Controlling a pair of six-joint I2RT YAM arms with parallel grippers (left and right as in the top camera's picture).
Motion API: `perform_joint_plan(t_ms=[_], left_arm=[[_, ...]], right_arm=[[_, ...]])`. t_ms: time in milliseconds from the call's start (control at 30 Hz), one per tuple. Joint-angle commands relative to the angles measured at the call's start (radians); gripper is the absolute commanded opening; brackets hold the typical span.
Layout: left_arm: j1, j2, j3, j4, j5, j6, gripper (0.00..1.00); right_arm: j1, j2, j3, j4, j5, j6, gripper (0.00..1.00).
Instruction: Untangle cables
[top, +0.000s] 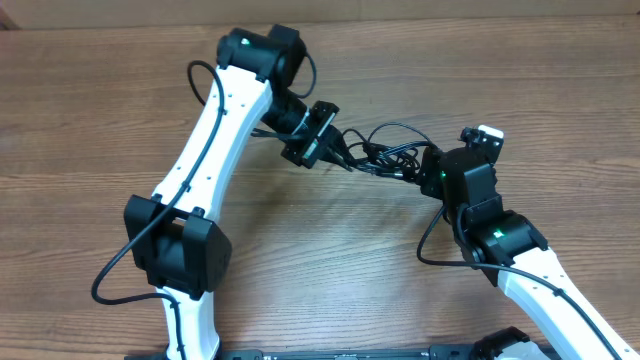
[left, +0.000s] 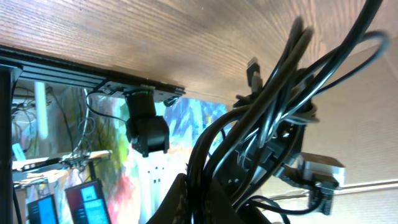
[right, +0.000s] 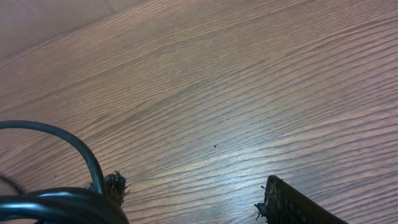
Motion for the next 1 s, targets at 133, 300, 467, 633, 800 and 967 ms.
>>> perform_joint_plan(t_ms=[133,300,467,633,800,967], left_arm=[[0.107,-0.031,0.023,-0.026,-0.215,-0.064,0.04],[0.13,-0.031,0.023,-0.026,-0.431,-0.147,0.04],[0.13,-0.031,0.023,-0.026,-0.524,-0.163,0.04],[0.13,-0.031,0.023,-0.026,-0.557,-0.184,0.04],[0.13,-0.031,0.023,-0.026,-0.637,-0.216,0.04],[0.13,-0.031,0.023,-0.026,-0.636,-0.216,0.04]], right_arm=[[-0.065,0.007,0.011,-0.011,0.119,0.016,0.75],[-0.065,0.007,0.011,-0.007,0.008,0.015,0.81],[-0.065,0.007,0.011,-0.008,-0.027,0.016,0.82],[-0.065,0.007,0.011,-0.007,-0.187,0.015,0.87],[-0.065,0.007,0.011,-0.001,-0.47,0.011,0.88],[-0.065,0.007,0.011,0.01,-0.696,0.011,0.9]])
